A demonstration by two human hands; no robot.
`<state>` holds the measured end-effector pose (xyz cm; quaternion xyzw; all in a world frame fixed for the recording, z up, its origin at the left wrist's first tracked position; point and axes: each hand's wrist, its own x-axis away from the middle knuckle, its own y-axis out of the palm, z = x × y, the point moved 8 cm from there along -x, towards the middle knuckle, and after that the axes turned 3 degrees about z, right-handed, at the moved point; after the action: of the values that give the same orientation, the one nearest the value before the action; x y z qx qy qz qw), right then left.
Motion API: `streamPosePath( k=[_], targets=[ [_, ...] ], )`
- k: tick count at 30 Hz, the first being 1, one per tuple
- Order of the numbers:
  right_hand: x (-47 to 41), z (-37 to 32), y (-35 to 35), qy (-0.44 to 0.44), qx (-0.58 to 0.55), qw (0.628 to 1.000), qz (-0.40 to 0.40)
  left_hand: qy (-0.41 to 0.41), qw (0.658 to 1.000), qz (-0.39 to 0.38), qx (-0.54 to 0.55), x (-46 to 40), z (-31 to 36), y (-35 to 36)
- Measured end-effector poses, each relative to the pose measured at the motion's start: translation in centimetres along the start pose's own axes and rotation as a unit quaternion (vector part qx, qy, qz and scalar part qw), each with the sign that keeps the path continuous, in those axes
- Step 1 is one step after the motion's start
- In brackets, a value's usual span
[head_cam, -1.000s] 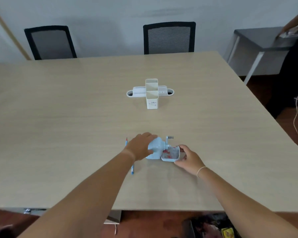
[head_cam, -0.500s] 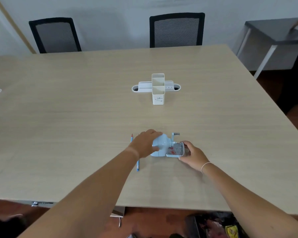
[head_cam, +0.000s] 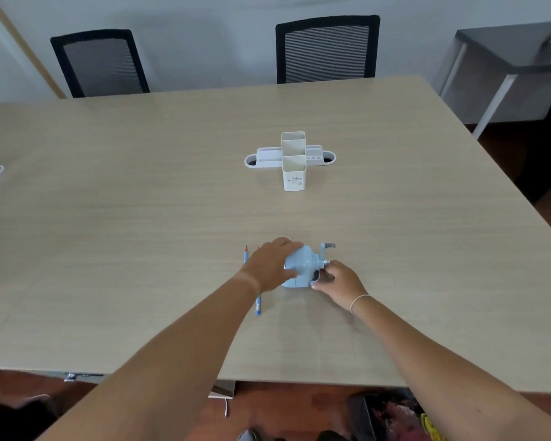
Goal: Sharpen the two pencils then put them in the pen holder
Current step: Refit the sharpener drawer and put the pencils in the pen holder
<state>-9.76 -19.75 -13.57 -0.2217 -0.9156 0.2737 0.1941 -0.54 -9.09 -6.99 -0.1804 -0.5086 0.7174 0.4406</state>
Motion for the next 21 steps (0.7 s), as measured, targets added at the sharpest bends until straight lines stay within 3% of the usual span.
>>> streamPosePath(
  k=[4,13,21],
  targets=[
    [0.2,-0.1,0.7,0.020,-0.046,0.999,0.007,-0.003,1.000,0.005,0.012,0.0,0.0,0.0],
    [0.3,-0.4,1.3,0.013,-0.020,0.999,-0.023,-0.002,1.000,0.006,0.017,0.0,-0.2,0.2],
    [1.1,0.0,0.2,0.058,0.036,0.997,0.031,-0.005,1.000,0.019,0.016,1.3,-0.9,0.3]
  ],
)
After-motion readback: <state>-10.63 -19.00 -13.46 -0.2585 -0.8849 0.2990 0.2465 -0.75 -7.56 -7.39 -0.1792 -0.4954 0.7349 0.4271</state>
